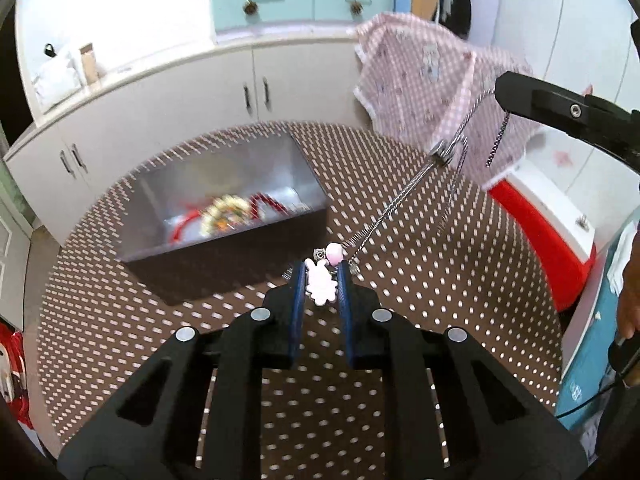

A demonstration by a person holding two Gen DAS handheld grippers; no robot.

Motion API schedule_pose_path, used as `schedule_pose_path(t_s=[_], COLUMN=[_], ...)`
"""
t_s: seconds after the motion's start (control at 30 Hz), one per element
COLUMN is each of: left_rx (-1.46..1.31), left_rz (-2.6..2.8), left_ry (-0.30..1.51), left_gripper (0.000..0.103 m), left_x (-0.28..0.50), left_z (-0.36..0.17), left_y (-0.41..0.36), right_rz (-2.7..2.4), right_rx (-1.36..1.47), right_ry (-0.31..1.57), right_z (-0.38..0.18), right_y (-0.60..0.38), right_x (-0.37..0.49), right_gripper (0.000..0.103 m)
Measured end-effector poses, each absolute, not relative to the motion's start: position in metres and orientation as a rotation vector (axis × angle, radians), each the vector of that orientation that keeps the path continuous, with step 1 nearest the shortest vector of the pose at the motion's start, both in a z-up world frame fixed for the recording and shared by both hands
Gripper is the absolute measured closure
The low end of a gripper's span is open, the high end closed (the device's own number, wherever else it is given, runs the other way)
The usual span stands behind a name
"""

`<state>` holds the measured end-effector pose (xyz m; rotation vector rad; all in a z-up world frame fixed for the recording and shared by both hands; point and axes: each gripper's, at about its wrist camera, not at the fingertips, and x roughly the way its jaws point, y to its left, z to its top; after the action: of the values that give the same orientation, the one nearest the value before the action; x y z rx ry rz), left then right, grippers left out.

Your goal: Organize jewelry

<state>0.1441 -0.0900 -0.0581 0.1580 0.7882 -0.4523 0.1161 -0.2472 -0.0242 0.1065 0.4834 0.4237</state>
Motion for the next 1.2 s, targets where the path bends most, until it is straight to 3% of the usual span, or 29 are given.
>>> schedule_pose_path(t_s=[0.23, 0.37, 0.47, 0.6, 0.8, 0.9, 0.97, 1.2], left_rx=[0.087, 0.070, 0.065, 0.072, 0.079, 0.083, 0.082, 0.072], left_rz=[-0.419, -0.407, -0.404, -0.397, -0.399, -0.398, -0.397, -0.398], left_ry=[0.726, 0.720, 0.733, 0.761, 0.777, 0.785, 0.789, 0.775], left_gripper=[0.087, 0.087, 0.087, 0.087, 0.087, 0.087, 0.087, 0.087], left_x=[0.150, 0.150, 0.148, 0.151, 0.151, 0.152, 0.152, 0.152], left_z=[-0.026, -0.022, -0.028, -0.039, -0.043, -0.047, -0.048, -0.046], left_y=[-0.057, -0.044, -0.039, -0.038, -0.035, -0.034, -0.034, -0.034], right_rz=[0.442, 0.439, 0.419, 0.400, 0.408, 0.396, 0.362, 0.354], right_rx=[0.027, 0.018, 0.027, -0.004, -0.052, -0.133, -0.193, -0.179], right_ry=[0.436, 0.546, 0.672, 0.835, 0.906, 0.896, 0.881, 0.786], right_z=[0.014, -0.005, -0.044, -0.102, -0.138, -0.146, -0.147, -0.128], right_y=[-0.219, -0.211, -0.209, -0.198, -0.181, -0.172, -0.169, -0.185], right_x=[0.120, 0.136, 0.155, 0.173, 0.181, 0.179, 0.175, 0.158], right_gripper=[0.103, 0.103, 0.096, 0.071, 0.069, 0.069, 0.089, 0.092])
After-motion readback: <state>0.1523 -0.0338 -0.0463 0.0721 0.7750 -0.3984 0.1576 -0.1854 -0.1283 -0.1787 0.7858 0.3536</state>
